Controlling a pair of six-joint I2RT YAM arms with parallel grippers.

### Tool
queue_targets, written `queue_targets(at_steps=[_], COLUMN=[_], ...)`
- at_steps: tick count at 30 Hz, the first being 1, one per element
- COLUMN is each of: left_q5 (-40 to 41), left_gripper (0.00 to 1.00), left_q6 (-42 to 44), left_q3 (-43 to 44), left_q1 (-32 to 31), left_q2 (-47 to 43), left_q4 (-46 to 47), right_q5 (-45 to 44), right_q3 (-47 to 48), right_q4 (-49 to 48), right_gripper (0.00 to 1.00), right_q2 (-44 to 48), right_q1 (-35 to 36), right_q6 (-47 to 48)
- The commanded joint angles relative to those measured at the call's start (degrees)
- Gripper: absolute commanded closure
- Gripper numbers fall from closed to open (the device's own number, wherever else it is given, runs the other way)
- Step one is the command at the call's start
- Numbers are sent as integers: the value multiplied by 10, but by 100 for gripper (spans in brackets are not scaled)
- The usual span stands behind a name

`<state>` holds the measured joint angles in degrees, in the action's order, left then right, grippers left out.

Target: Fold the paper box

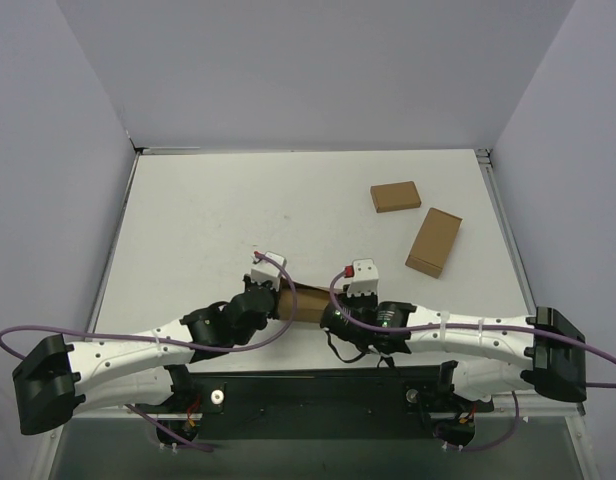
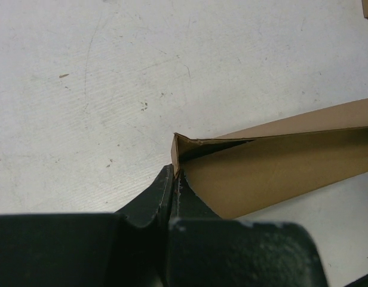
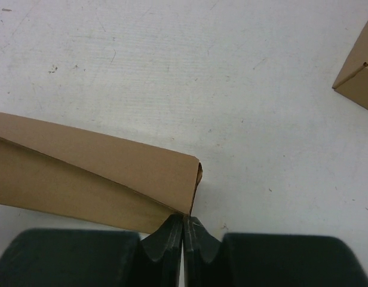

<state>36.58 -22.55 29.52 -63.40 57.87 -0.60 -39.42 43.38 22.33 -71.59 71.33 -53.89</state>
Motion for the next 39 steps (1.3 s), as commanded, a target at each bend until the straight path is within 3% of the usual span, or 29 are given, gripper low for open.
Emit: queue_targets(at_steps=[1, 4, 5, 7, 8, 11, 17, 22, 26, 29, 35, 39], left_q5=[-60, -75, -82, -92, -105, -125, -124, -128, -130, -131, -133, -136], left_gripper=[100, 100, 100, 100, 100, 100, 100, 100, 100, 100, 100, 100], left_q6=[42, 74, 82, 102, 108, 122, 122, 120, 117, 116, 116, 116], left_q3=[24, 24, 25, 30, 32, 37, 41, 44, 43, 44, 47, 48], left_q1=[-7, -6, -5, -4, -5, -1, 1, 1, 3, 2, 3, 4], left_q2=[-13, -28, -33, -34, -33, -29, -28, -28, -28, -26, -23, -21], left_q4=[21, 17, 13, 7, 7, -12, -15, -16, -17, -18, -22, -21], right_q5=[27, 22, 22, 20, 19, 10, 22, 73, 128, 157, 186, 187], right_q3=[3, 16, 20, 31, 35, 43, 51, 32, 12, 5, 0, -4], right_q4=[106, 122, 125, 130, 133, 135, 135, 121, 80, 54, 26, 11], right_gripper=[89, 72, 59, 49, 37, 25, 19, 26, 38, 48, 60, 63], right_q2=[0, 35, 50, 65, 79, 115, 166, 165, 174, 168, 140, 131], right_q1=[2, 2, 2, 2, 2, 2, -13, -71, -116, -130, -155, -160], right_q6=[-8, 6, 23, 44, 64, 87, 151, 207, 250, 272, 291, 301])
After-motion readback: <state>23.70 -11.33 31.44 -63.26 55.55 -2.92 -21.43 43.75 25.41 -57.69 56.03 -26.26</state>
